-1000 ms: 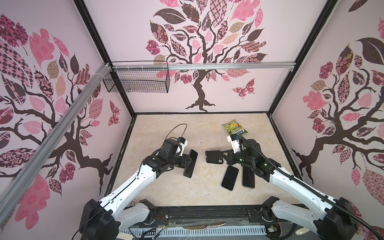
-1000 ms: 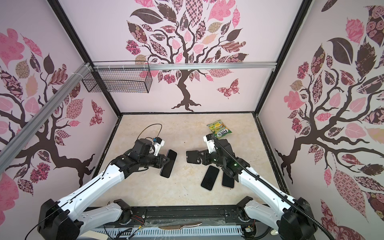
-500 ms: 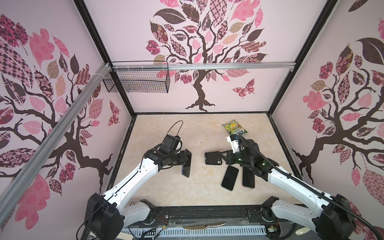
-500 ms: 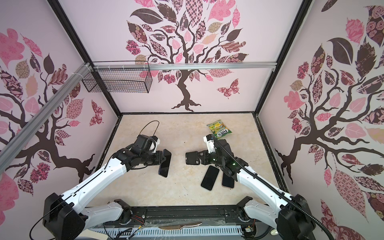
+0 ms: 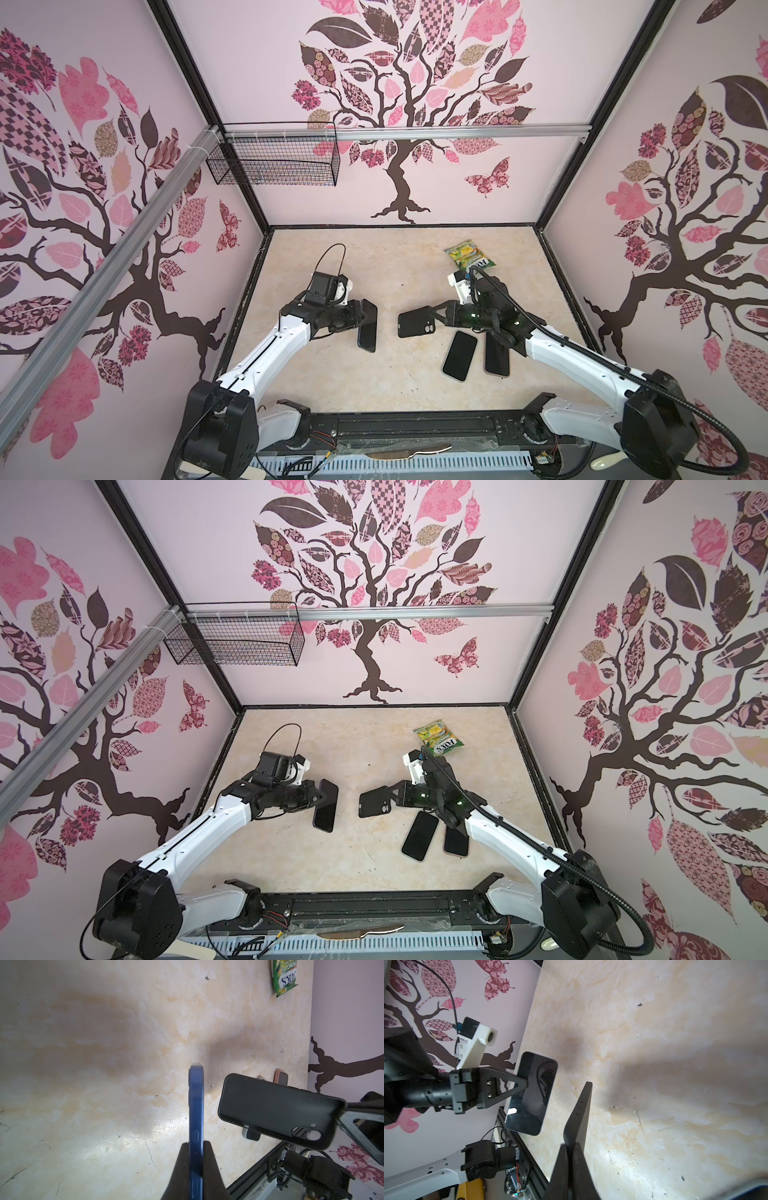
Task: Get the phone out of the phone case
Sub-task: 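Hold the blue phone in the left gripper and the case in the right apart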
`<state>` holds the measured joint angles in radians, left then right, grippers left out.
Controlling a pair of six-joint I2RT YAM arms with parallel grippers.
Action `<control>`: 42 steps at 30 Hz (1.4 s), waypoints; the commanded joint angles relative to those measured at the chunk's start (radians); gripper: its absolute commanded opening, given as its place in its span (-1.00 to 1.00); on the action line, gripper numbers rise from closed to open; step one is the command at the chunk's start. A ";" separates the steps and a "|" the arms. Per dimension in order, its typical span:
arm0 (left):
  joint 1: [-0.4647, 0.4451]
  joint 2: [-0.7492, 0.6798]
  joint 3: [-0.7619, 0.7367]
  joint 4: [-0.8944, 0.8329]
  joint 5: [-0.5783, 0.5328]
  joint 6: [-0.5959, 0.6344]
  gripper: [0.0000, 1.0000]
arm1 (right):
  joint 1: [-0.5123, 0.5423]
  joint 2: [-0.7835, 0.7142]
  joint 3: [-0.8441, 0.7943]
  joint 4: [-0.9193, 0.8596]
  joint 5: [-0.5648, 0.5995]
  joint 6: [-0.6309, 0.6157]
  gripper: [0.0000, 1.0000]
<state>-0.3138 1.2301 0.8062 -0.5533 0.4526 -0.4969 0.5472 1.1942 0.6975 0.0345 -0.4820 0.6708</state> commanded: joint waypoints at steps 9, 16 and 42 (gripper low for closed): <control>0.014 0.052 -0.084 0.124 0.056 0.009 -1.00 | -0.002 0.137 0.035 0.064 -0.137 0.108 -1.00; 0.024 0.100 -0.088 0.127 0.024 0.011 -1.00 | -0.002 0.205 0.040 0.095 -0.165 0.148 -1.00; 0.049 0.220 -0.065 0.127 -0.008 0.029 -1.00 | -0.003 0.441 0.145 0.086 -0.126 0.117 -1.00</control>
<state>-0.2726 1.4372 0.7334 -0.4194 0.4759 -0.4709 0.5472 1.6108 0.8116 0.1520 -0.6289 0.8047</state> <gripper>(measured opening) 0.088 0.065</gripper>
